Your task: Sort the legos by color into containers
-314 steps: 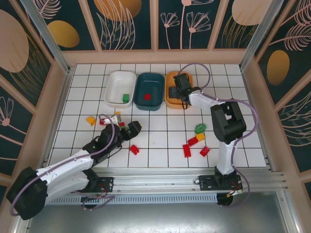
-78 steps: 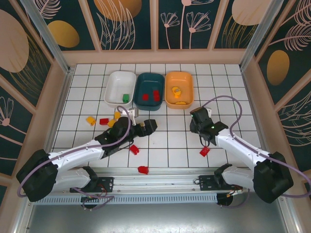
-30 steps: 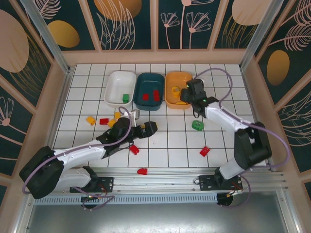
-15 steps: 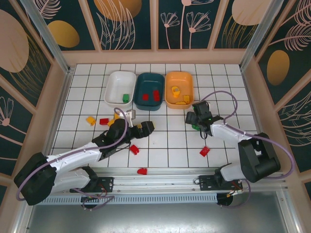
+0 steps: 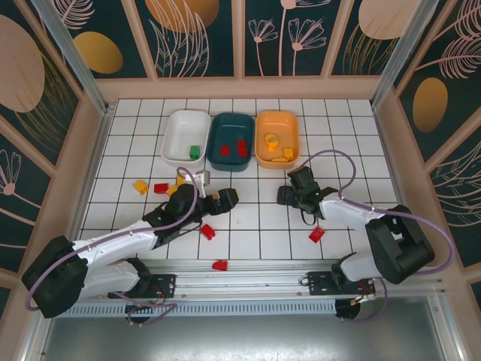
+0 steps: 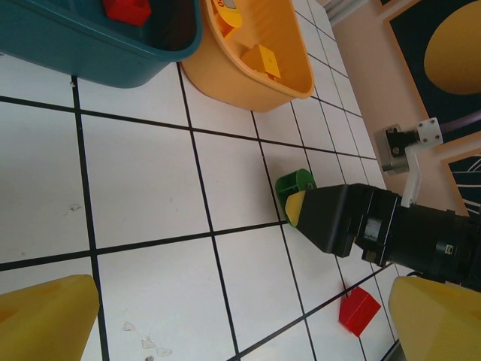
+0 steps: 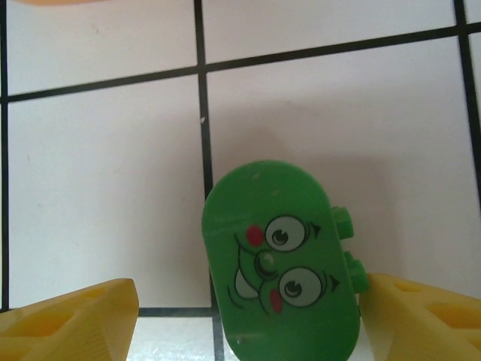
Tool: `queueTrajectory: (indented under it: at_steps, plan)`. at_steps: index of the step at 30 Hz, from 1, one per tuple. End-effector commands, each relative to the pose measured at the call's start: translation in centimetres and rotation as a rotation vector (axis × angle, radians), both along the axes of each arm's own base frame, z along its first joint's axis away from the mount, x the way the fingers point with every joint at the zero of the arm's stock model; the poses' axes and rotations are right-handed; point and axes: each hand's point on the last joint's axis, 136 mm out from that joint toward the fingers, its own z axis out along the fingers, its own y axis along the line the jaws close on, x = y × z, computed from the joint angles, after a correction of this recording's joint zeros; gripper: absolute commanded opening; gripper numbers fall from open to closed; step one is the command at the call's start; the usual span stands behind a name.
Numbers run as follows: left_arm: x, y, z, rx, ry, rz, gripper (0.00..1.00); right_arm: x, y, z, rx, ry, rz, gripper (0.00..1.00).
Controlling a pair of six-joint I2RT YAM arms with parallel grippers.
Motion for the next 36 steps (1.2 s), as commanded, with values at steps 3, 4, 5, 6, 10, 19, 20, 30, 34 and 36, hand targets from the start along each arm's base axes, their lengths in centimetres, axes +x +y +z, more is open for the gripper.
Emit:
queueTrajectory:
  at_steps: [3, 4, 5, 6, 10, 19, 20, 30, 34, 36]
  plan:
    - [0.0, -0.2, 0.5, 0.009, -0.007, -0.012, 0.99, 0.3, -1.6, -0.9, -0.096, 0.014, -0.065, 0.73]
    - [0.0, -0.2, 0.5, 0.010, -0.009, -0.010, 0.99, 0.6, -1.6, -0.9, -0.099, 0.008, -0.066, 0.72]
    - [0.0, -0.1, 0.5, 0.013, -0.010, -0.004, 0.99, 0.8, -1.6, -1.0, -0.108, 0.005, -0.070, 0.71]
    - [0.0, 0.2, 0.5, 0.016, -0.011, 0.006, 0.99, 1.2, -1.6, -1.0, -0.116, 0.001, -0.071, 0.69]
    - [0.4, 1.5, 0.5, 0.042, -0.016, 0.074, 0.99, 2.2, -1.3, -1.5, -0.144, 0.001, -0.057, 0.49]
    - [1.9, 8.3, 0.4, 0.060, 0.002, 0.308, 0.99, 3.9, 1.3, 1.8, -0.103, -0.090, -0.010, 0.17]
    - [2.1, 9.1, 0.5, 0.057, 0.005, 0.331, 0.99, 4.2, 1.9, 2.4, -0.095, -0.102, 0.001, 0.17]
    - [3.3, 13.6, 0.5, 0.048, 0.042, 0.457, 0.99, 8.0, 14.0, 10.0, 0.032, -0.288, 0.210, 0.15]
    - [3.5, 14.6, 0.1, 0.033, 0.071, 0.490, 0.99, 9.4, 20.2, 11.7, 0.109, -0.351, 0.352, 0.14]
    - [3.5, 15.2, -0.3, 0.005, 0.087, 0.509, 0.99, 10.4, 22.9, 12.2, 0.125, -0.374, 0.402, 0.14]
